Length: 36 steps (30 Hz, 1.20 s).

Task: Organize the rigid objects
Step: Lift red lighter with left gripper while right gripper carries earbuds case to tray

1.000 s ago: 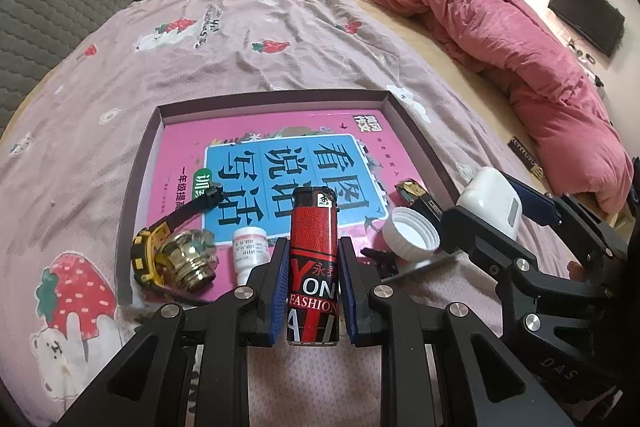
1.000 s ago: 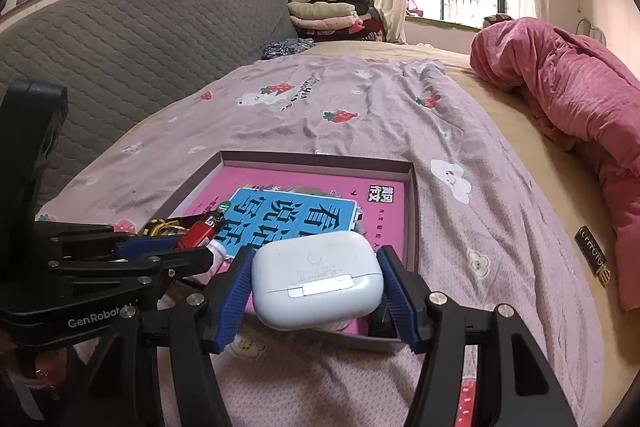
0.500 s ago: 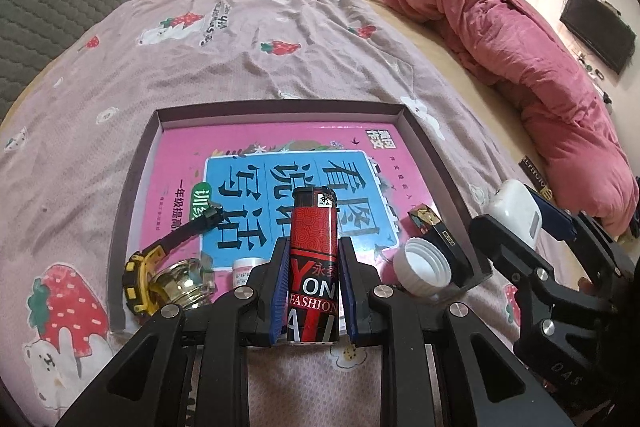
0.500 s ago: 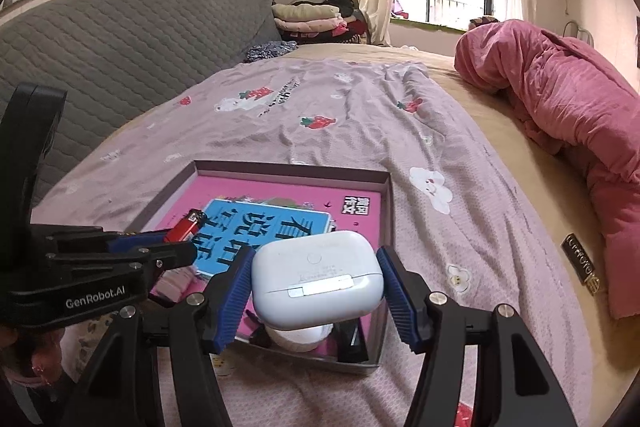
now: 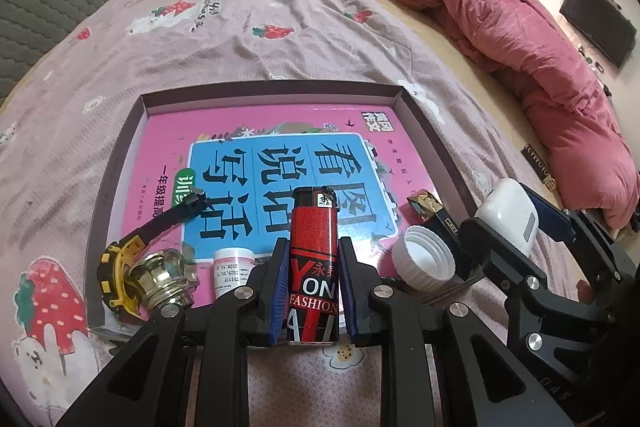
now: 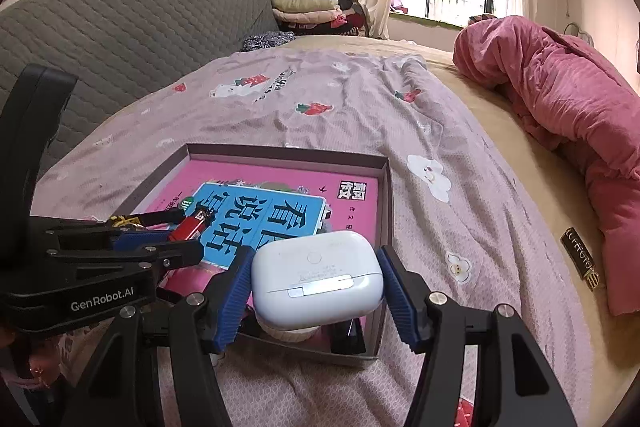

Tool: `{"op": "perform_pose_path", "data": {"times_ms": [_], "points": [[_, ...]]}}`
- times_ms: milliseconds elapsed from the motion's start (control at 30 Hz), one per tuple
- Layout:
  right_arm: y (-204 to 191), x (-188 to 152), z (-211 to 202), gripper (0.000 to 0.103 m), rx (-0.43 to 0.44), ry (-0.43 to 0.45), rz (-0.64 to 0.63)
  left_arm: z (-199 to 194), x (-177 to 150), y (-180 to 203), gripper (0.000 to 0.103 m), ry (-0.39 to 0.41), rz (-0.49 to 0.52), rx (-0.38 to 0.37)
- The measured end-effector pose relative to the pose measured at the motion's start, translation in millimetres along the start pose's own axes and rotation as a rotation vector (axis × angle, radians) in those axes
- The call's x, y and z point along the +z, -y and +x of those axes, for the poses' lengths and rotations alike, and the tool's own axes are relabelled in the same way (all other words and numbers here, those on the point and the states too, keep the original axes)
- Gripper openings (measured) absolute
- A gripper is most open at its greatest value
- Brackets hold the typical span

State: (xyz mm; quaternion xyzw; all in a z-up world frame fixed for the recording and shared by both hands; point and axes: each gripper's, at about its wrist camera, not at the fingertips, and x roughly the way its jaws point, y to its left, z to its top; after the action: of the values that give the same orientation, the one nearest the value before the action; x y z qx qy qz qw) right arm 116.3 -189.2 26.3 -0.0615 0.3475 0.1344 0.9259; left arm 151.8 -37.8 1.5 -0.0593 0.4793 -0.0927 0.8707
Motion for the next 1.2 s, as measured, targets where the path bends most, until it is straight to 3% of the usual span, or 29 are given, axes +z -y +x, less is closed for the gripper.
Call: {"op": "perform_pose_path", "data": {"times_ms": [1200], "points": [[8.6,-14.4,21.0,0.061,-0.021,-0.047,0.004,33.9,-14.6,9.8,0.023,-0.074,0.026,-0.019]]}}
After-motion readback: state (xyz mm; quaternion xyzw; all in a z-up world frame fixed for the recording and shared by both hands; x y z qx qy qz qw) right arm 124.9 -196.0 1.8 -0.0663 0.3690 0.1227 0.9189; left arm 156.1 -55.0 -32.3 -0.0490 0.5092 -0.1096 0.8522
